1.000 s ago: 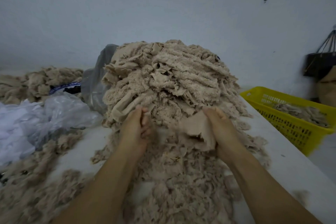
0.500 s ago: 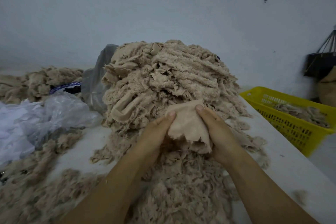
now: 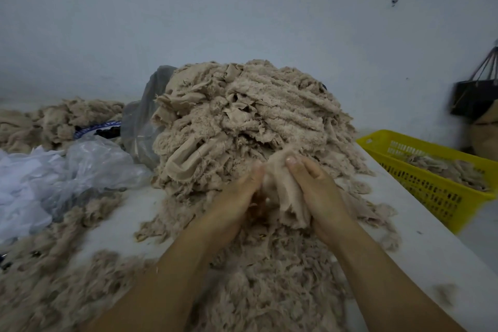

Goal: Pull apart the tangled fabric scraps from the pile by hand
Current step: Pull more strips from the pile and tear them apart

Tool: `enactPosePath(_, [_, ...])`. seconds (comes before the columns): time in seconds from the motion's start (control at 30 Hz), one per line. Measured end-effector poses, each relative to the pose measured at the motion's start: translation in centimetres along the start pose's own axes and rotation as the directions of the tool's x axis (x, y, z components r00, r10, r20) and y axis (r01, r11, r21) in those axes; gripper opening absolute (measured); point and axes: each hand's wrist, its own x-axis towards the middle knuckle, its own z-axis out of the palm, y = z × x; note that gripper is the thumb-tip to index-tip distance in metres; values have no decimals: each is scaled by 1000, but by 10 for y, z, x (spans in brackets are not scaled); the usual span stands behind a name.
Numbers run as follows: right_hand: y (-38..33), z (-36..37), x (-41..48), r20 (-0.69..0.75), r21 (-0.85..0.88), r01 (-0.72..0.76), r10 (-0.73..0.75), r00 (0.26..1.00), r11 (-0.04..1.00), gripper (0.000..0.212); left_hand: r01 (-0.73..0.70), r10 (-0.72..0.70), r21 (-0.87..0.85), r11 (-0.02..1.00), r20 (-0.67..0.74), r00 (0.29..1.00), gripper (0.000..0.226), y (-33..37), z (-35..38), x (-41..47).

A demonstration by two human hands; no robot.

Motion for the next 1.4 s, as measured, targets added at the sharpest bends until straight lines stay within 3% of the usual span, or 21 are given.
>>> enactPosePath(0.03, [1,1,-1,3,-20,21,-21,1000,1000,17,-1,1,-7,1000,5,1000,58,0,4,-1])
enactPosePath(0.13, [-2,-3,0,-69,57,36,-32,997,998,19,-56,17,-271,961,-144,989,35,0,1,2])
enactPosePath(0.23, [-4,-11,3,-168,55,-5,14,986,998,17,-125,-10,-426,896,-300,954,34,-3,-13,8])
enactPosePath(0.33, [-2,-9,5,-163,73,-15,27,986,997,15,-161,-34,-539,827,-334,942,33,-3,-13,8])
enactPosePath(0.4, [-2,-7,6,-152,76,-1,13,988,997,14,-140,-24,-548,825,-281,959,36,-2,-13,7])
enactPosePath(0.47, [-1,-6,5,-126,25,15,-12,992,1000,16,-67,11,-408,911,-139,990,48,-1,-8,4])
enactPosePath(0.57, [5,0,1,-38,-113,88,-92,995,990,19,-25,23,74,997,32,999,59,-2,11,-2])
enactPosePath(0.6, [7,2,1,-11,-165,113,-116,993,980,17,-32,33,188,982,0,999,55,-1,15,-3])
enactPosePath(0.67, [9,3,1,14,-227,151,-151,988,962,13,-36,72,240,970,-140,988,46,-2,17,-2])
enactPosePath(0.73, [9,2,2,34,-279,171,-168,985,945,11,-38,62,100,994,-248,967,37,0,12,0])
enactPosePath(0.8, [12,-1,2,107,-358,156,-125,986,921,17,-52,-5,-189,981,-288,958,27,5,6,0])
enactPosePath(0.87, [16,-4,2,199,-551,187,-89,976,814,16,-98,-64,-427,899,-350,935,23,9,-4,3])
enactPosePath(0.93, [20,-11,5,194,-675,190,-77,978,713,14,-166,-126,-591,789,-421,898,23,12,-17,4])
enactPosePath(1.03, [16,-25,8,23,-637,59,-57,998,768,15,-257,-235,-734,629,-495,836,21,12,-33,5])
enactPosePath(1.1, [11,-31,8,-64,-495,-9,-26,998,869,14,-274,-284,-749,604,-523,804,20,11,-39,6])
enactPosePath(1.17, [7,-31,7,-111,-326,-78,44,993,942,15,-271,-271,-731,627,-530,803,21,11,-40,6])
enactPosePath(1.27, [2,-25,7,-114,-162,-145,128,985,976,31,-240,-167,-641,729,-507,846,29,9,-37,7])
enactPosePath(1.4, [0,-16,6,-89,-126,-117,107,990,985,31,-150,60,-283,947,-302,952,64,6,-20,7])
